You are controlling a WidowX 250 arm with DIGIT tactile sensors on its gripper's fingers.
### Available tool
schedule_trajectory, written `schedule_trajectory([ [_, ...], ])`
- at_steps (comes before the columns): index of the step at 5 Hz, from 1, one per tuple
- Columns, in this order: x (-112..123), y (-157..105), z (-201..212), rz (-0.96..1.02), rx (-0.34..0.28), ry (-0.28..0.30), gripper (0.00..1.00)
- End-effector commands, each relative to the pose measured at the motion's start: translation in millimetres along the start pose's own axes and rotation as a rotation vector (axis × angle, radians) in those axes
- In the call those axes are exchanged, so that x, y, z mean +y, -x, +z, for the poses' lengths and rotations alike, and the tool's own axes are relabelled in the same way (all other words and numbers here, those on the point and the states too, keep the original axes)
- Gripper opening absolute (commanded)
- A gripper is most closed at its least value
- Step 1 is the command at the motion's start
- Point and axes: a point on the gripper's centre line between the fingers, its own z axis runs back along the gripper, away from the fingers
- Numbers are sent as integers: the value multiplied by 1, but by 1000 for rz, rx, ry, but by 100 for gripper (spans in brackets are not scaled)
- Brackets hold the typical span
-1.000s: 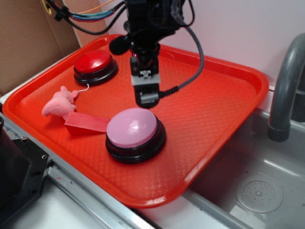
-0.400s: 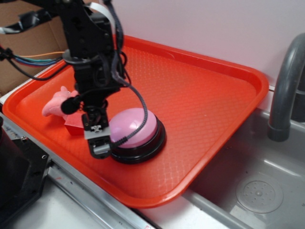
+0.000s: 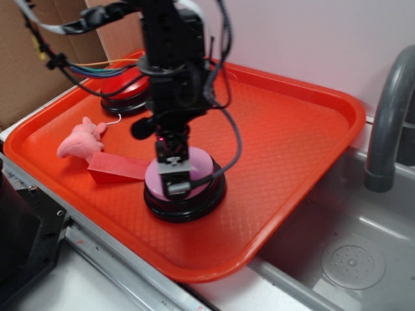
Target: Push the pink button.
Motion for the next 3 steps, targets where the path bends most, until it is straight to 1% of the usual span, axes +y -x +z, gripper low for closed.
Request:
schedule_trajectory([
  [1,-17,6,-6,-11,-22,-26,100],
  [2,-18,10,-7,-11,-66,-51,100],
  [3,-12,7,16,0,-104,-63,100],
])
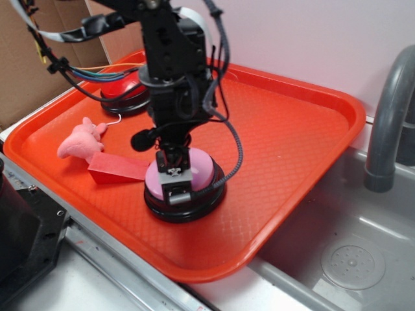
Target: Push the pink button.
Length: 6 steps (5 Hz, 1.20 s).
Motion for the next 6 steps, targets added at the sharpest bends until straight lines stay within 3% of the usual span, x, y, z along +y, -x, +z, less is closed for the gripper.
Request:
schedule_trajectory([
  [1,3,-9,56,29,-68,-51,100],
  [2,2,-14,74,43,18,-36,100],
  [3,3,-9,86,37,-16,-44,100],
  [4,6,3,96,76,-29,-10,100],
  [6,12,11,113,119,-11,-2,100],
])
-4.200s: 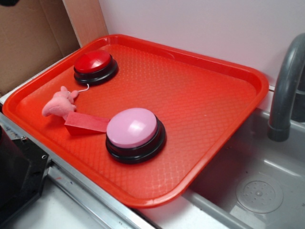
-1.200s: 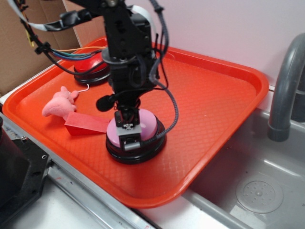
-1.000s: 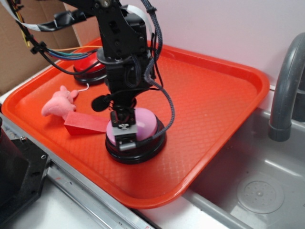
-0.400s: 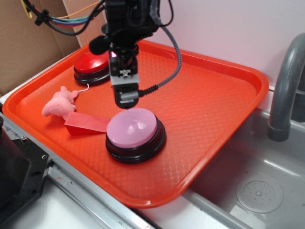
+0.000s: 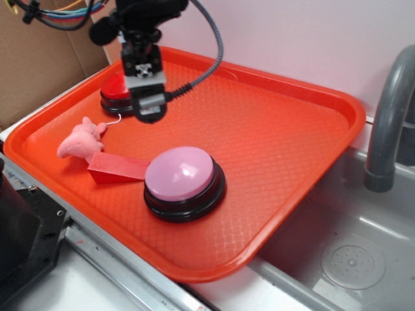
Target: Push the pink button.
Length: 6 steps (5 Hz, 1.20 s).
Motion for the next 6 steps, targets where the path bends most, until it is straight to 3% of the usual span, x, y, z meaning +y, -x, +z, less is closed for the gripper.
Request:
schedule_trajectory([
  [1,-1,1,21,41,-42,9,100],
  [6,13,19,38,146,-23,27,100],
])
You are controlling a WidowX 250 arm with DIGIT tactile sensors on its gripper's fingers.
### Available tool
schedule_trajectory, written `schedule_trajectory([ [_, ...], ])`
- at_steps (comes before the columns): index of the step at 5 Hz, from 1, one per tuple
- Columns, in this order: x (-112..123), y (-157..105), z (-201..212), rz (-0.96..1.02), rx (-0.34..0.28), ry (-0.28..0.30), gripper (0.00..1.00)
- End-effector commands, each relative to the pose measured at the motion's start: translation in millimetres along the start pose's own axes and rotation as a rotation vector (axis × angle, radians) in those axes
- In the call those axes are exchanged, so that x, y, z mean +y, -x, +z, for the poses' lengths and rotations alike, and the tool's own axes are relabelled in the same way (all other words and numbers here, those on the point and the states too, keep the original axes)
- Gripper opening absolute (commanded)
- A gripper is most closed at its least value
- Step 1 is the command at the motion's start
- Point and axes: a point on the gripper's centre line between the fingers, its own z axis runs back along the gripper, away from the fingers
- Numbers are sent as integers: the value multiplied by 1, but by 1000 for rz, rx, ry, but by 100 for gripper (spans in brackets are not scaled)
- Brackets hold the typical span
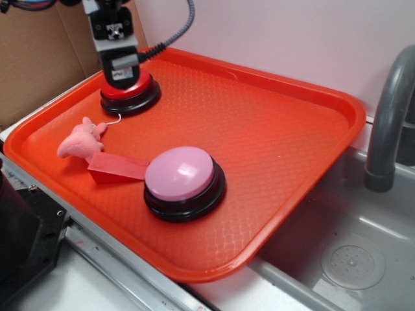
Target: Push the pink button.
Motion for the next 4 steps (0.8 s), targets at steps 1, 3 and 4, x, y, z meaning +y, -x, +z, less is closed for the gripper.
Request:
schedule_trajectory([
  [1,-1,4,19,100,-55,42,100],
  [3,-2,10,23,238,-124,50,100],
  [4,1,8,22,221,-96,38,100],
])
